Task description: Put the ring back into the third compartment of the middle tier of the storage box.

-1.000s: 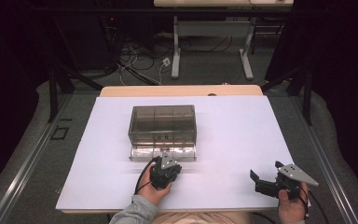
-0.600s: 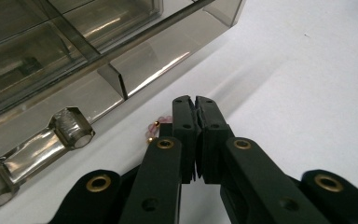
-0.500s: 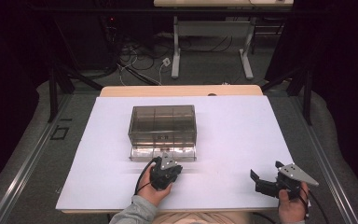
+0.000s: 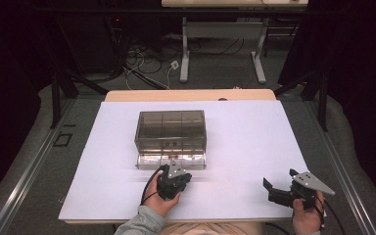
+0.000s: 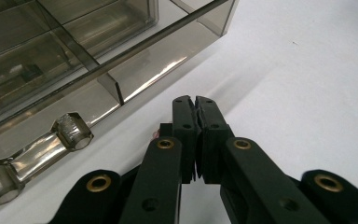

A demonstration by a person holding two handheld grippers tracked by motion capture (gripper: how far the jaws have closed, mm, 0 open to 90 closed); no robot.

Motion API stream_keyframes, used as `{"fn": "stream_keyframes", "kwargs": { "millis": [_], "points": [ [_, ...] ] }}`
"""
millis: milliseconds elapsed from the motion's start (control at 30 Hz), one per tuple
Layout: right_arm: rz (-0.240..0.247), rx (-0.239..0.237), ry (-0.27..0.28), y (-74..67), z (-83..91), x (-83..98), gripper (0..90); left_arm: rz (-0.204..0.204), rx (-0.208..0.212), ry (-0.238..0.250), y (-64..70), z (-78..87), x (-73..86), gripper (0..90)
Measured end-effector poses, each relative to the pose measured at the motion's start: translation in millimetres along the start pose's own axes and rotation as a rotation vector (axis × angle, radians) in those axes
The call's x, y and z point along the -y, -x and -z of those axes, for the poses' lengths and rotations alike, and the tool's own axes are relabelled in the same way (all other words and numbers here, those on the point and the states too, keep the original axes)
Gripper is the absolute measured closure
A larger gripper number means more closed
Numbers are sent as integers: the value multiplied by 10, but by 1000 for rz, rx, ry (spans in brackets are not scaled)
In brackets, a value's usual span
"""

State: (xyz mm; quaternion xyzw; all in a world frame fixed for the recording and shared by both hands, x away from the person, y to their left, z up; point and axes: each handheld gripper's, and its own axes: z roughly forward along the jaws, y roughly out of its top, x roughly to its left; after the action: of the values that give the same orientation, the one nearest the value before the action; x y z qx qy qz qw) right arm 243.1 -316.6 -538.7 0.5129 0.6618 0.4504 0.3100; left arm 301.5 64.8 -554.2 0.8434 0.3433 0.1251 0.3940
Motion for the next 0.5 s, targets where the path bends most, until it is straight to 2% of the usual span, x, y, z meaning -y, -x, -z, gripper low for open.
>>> {"fn": "stream_keyframes", "kwargs": {
  "millis": [500],
  "points": [
    [1,1,2,5,-1,-2,0,1,3,29,4,70,-24,878]
  ]
}}
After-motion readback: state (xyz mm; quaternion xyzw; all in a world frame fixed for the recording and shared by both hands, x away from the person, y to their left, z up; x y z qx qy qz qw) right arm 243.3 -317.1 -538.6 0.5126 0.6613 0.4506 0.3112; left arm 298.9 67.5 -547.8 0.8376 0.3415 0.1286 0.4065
